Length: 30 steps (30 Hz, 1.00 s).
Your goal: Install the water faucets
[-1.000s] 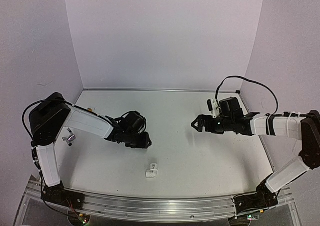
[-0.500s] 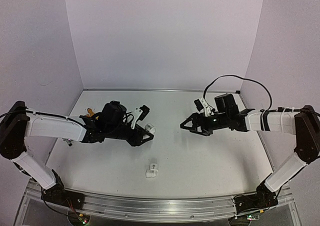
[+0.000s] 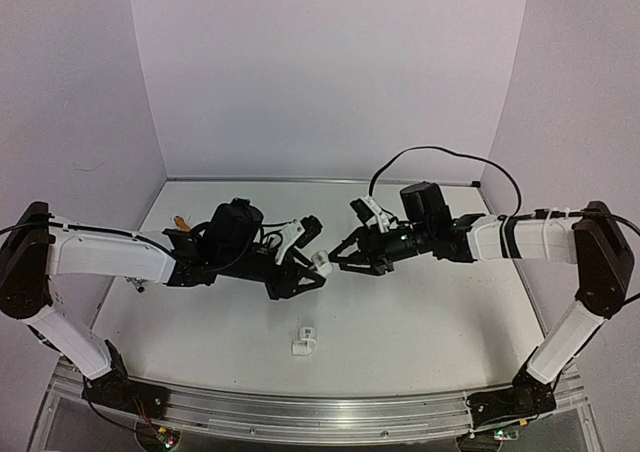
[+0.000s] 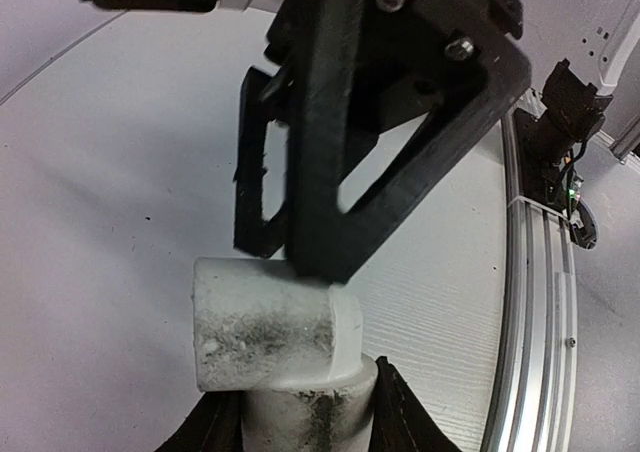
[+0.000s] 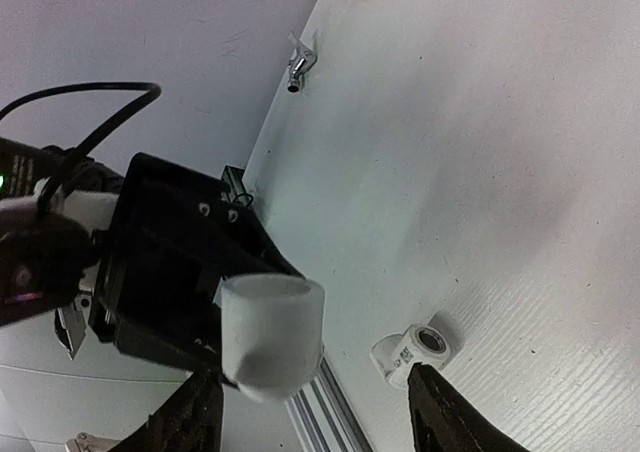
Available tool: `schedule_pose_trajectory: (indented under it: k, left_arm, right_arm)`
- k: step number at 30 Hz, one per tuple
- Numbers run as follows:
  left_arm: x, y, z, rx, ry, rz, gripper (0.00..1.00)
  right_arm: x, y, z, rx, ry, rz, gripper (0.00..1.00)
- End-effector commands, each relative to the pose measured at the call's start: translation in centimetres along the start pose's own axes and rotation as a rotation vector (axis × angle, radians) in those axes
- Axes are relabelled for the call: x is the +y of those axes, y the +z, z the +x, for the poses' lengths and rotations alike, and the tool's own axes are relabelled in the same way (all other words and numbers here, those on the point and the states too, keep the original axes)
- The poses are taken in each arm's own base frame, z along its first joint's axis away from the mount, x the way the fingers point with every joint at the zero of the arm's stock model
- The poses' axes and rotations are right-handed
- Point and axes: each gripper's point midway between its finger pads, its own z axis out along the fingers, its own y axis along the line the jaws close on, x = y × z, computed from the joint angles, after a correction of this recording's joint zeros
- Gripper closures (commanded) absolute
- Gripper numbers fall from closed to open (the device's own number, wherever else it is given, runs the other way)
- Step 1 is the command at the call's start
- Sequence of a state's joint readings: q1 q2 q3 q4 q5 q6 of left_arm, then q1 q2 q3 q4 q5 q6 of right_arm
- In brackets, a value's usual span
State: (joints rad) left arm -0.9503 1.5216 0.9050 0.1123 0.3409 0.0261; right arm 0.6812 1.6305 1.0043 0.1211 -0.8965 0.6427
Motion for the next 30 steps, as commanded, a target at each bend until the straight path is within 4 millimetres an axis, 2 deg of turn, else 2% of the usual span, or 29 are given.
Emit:
schedule_pose_trajectory:
  k: [1, 3, 8, 10, 13, 14, 15, 16, 18, 19, 20, 21, 23, 24, 25, 27, 30]
  left_arm:
    - [-0.4, 0.5, -2.2, -0.041, 0.067, -0.037, 1.0]
    - [-0.4, 0.7, -2.0, -0.034, 0.069, -0.047, 1.0]
    - [-0.4, 1.4, -1.6, -0.018, 0.068, -0.061, 1.0]
    - [-0.2, 1.5, -1.5, -0.017, 0.068, -0.078, 1.0]
    - [0.4, 1.2, -1.5, -0.018, 0.058, -0.118, 0.98]
    - [0.7, 1.1, -1.5, -0.019, 0.05, -0.135, 0.93]
    - [1.0, 0.9, -1.5, -0.021, 0.039, -0.155, 0.83]
    - [1.3, 0.7, -1.6, -0.026, 0.025, -0.174, 0.68]
    - [1.7, 0.0, -1.5, -0.038, -0.021, -0.21, 0.36]
    - [1.9, -0.5, -1.5, -0.048, -0.044, -0.223, 0.26]
    - [2.0, -1.0, -1.6, -0.058, -0.06, -0.237, 0.21]
    - [2.1, -1.5, -1.7, -0.072, -0.081, -0.25, 0.19]
    - [2.2, -2.9, -2.0, -0.108, -0.121, -0.274, 0.16]
    - [2.7, -3.8, -2.3, -0.137, -0.152, -0.307, 0.15]
    - [3.1, -4.8, -2.5, -0.161, -0.173, -0.336, 0.14]
    - [4.3, -6.8, -2.8, -0.217, -0.246, -0.402, 0.12]
    - [7.5, -10.8, -2.5, -0.306, -0.402, -0.532, 0.07]
  right_arm:
    - [1.9, 1.6, -0.8, 0.005, -0.015, -0.053, 0.39]
    - [1.8, 2.3, -0.5, 0.016, -0.006, -0.05, 0.41]
    - [2.4, 4.3, 0.3, 0.049, 0.003, -0.083, 0.53]
    - [2.7, 4.8, 0.6, 0.064, 0.0, -0.096, 0.63]
    - [2.6, 5.1, 0.7, 0.062, 0.002, -0.088, 0.91]
    - [2.4, 5.0, 0.6, 0.051, -0.002, -0.076, 0.98]
    - [2.1, 4.9, 0.4, 0.034, -0.009, -0.059, 1.0]
    - [1.8, 4.6, 0.0, 0.0, -0.025, -0.03, 1.0]
    - [-0.2, 3.7, -0.7, -0.064, -0.062, 0.115, 1.0]
    - [-2.2, 2.8, -1.2, -0.098, -0.081, 0.253, 1.0]
    - [-4.4, 1.6, -1.3, -0.116, -0.101, 0.401, 1.0]
    - [-6.6, 0.1, -1.8, -0.146, -0.127, 0.557, 1.0]
    - [-11.0, -3.0, -1.5, -0.15, -0.155, 0.842, 1.0]
    - [-12.6, -4.6, -1.7, -0.157, -0.179, 0.972, 1.0]
    - [-14.0, -5.2, -1.0, -0.117, -0.189, 1.045, 1.0]
    - [-15.9, -6.3, -0.2, -0.062, -0.213, 1.163, 0.99]
    - [-17.4, -6.7, 0.8, -0.022, -0.216, 1.216, 0.97]
